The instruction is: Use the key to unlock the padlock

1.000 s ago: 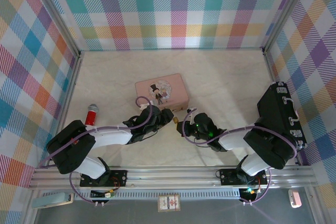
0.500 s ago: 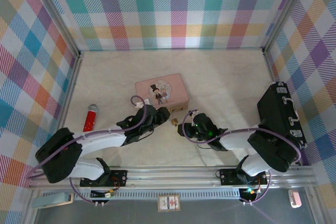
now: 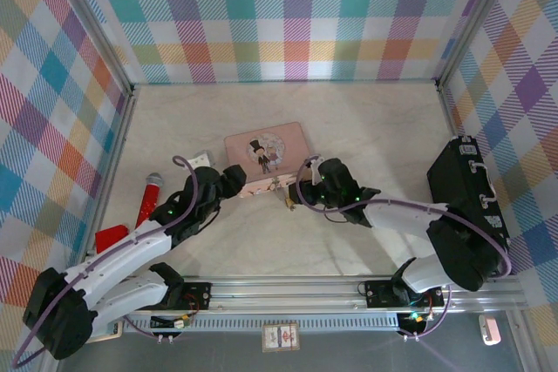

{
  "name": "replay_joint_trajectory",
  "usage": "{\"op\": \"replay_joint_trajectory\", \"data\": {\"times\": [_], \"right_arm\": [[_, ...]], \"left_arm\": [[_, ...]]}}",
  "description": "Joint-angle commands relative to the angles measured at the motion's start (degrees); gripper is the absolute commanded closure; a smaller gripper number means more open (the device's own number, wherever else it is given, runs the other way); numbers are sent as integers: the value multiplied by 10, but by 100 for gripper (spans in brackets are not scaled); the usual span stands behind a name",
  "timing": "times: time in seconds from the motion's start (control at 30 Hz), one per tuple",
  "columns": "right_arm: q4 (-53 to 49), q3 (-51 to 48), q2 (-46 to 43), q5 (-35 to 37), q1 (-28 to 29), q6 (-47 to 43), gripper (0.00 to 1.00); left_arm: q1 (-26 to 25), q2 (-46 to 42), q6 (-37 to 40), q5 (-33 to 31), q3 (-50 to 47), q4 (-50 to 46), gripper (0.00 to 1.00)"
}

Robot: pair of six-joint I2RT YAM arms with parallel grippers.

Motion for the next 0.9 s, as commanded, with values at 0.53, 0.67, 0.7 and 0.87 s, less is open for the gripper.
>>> {"op": "replay_joint_trajectory", "data": {"times": [0.53, 0.67, 0.7, 0.87], "right_arm": [[-150, 150, 132, -78, -13, -74, 62], [-147, 162, 149, -76, -13, -61, 65], [-147, 165, 153, -76, -13, -58, 66], [-157, 179, 170, -54, -14, -52, 68]], "left_arm": [[80, 18, 75, 118, -51, 24, 32], [82, 24, 90, 133, -52, 36, 31], [82, 25, 93, 134, -51, 38, 31], [86, 38, 111, 148, -42, 43, 31]]}}
